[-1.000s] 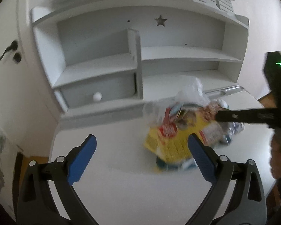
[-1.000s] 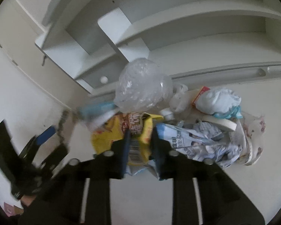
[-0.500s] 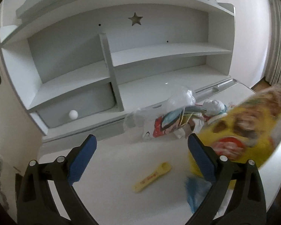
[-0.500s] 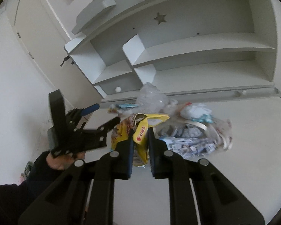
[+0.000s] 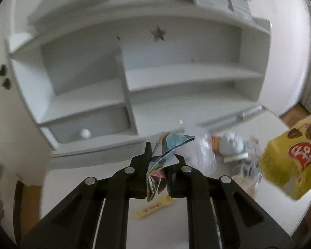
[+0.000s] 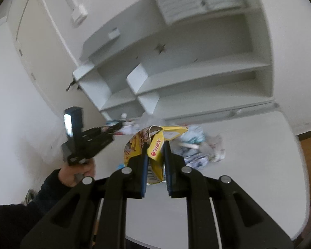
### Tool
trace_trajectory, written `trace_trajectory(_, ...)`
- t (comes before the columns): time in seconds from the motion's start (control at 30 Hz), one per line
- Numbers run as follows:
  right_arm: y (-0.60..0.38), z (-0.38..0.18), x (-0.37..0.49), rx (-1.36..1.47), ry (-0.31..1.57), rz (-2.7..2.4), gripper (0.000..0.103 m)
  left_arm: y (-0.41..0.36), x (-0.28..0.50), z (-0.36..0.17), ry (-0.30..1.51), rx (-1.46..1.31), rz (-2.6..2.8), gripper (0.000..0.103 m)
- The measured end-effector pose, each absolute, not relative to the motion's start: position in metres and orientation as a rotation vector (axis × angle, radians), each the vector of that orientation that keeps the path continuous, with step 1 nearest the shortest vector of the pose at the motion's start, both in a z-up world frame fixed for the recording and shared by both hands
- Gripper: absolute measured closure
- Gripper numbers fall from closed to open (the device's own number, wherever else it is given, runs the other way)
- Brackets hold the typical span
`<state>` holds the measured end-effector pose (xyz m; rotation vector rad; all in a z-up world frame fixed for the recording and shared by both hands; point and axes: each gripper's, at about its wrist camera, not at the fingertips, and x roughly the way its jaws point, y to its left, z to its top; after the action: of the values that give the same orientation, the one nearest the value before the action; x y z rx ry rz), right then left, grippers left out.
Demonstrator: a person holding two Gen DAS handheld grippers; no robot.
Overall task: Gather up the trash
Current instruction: 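Carry both wrappers to the black bin and open both tools over it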
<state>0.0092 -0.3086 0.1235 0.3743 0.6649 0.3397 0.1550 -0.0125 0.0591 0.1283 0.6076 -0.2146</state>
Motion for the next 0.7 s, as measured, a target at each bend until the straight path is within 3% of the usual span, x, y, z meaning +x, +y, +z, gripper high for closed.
trace_trajectory(0.27, -0.418, 0.115, -0.08, 0.457, 0.582, 0.062, 0.088, -0.099, 0.077, 0.098, 0.529, 0.128, -0.413, 0.092)
trace_trajectory(0.7, -0.58, 0.024, -0.256, 0.635, 0.591, -0.425, 0.088, -0.322, -0.044, 0.062, 0.518, 0.228, -0.926, 0.092)
